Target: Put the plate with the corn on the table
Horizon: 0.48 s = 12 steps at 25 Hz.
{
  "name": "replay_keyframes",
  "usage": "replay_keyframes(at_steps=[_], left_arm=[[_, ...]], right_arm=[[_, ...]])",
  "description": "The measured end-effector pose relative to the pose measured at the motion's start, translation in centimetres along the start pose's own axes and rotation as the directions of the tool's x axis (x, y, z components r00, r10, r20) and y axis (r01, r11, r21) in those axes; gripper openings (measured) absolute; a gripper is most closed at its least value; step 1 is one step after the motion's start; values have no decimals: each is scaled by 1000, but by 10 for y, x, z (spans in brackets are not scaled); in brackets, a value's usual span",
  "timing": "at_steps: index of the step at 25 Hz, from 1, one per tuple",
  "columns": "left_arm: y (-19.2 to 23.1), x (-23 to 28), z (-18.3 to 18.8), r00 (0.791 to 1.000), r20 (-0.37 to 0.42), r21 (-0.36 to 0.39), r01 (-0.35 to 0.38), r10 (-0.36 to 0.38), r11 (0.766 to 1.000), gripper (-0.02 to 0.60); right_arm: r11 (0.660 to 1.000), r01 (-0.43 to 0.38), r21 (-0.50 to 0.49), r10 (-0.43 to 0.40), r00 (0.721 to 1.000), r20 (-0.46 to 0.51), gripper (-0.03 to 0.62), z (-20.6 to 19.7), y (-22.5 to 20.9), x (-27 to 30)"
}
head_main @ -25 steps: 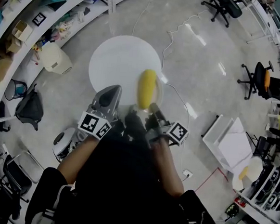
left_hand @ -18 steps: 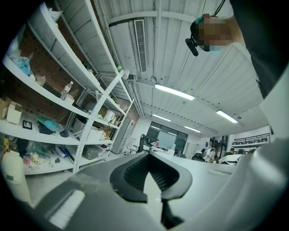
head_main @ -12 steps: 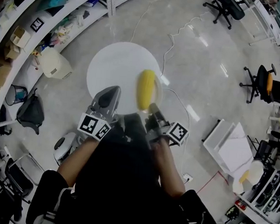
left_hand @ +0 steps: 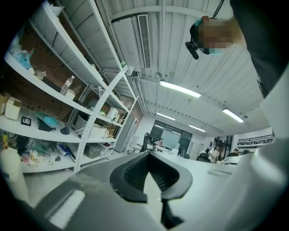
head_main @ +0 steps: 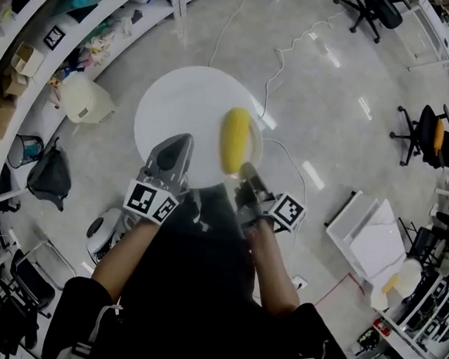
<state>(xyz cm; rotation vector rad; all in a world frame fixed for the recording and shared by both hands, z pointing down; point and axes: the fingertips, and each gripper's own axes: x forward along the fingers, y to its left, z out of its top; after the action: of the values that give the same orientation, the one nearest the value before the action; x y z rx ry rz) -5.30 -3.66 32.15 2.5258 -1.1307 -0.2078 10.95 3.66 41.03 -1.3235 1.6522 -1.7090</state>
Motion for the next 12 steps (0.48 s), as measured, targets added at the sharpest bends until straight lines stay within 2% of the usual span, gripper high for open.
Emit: replay_keyframes(at_steps=[12], left_arm=[[28, 44, -21, 999, -10, -17, -43, 42, 999, 2]], right_arm=[[1000, -23, -4, 22, 999, -37, 37, 32, -20, 41]])
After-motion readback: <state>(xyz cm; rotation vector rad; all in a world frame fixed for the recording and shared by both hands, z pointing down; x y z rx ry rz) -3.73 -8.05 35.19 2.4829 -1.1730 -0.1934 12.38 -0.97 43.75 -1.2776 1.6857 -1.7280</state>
